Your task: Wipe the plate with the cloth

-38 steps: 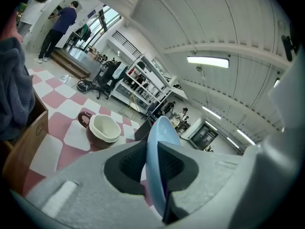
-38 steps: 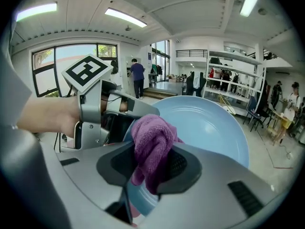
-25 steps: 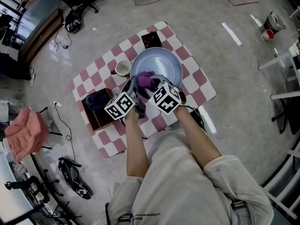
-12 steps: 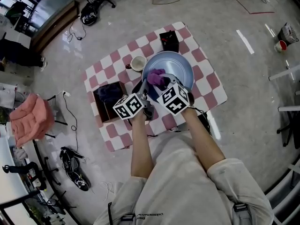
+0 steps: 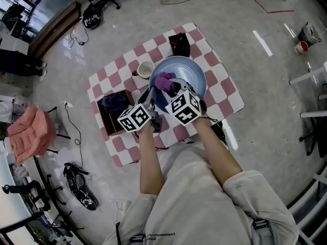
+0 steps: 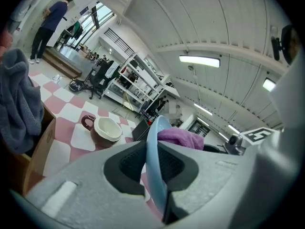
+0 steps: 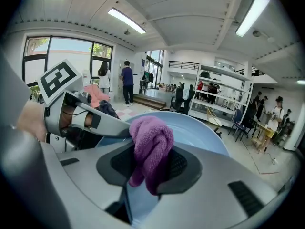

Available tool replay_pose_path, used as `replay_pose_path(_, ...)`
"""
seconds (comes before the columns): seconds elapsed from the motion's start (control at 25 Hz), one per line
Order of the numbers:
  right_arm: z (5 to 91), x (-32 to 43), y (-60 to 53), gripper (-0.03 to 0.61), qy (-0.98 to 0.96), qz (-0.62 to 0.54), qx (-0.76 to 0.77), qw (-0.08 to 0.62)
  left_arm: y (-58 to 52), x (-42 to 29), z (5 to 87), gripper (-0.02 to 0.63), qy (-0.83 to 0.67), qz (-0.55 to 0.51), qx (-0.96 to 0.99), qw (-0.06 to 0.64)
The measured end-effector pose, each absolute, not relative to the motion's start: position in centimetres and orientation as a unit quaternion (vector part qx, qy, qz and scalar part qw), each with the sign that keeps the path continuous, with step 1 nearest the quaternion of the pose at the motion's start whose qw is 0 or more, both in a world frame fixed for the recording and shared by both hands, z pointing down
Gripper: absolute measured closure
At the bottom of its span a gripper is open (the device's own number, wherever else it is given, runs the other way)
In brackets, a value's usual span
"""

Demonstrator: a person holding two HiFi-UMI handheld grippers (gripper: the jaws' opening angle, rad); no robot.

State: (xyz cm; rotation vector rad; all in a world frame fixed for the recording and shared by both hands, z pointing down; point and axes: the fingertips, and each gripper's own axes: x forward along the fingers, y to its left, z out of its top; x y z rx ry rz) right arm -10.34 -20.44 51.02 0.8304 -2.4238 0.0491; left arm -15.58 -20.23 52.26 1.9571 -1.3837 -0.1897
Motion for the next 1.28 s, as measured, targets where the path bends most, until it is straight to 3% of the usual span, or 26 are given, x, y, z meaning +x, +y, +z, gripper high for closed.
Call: replay_pose_path(1.28,51.1,-4.2,-23.3,0.443,-0.879,0.041,0.389,0.273,-20.6,-14.4,51.7,0.566,-0.514,-0.084,0.773,0.363)
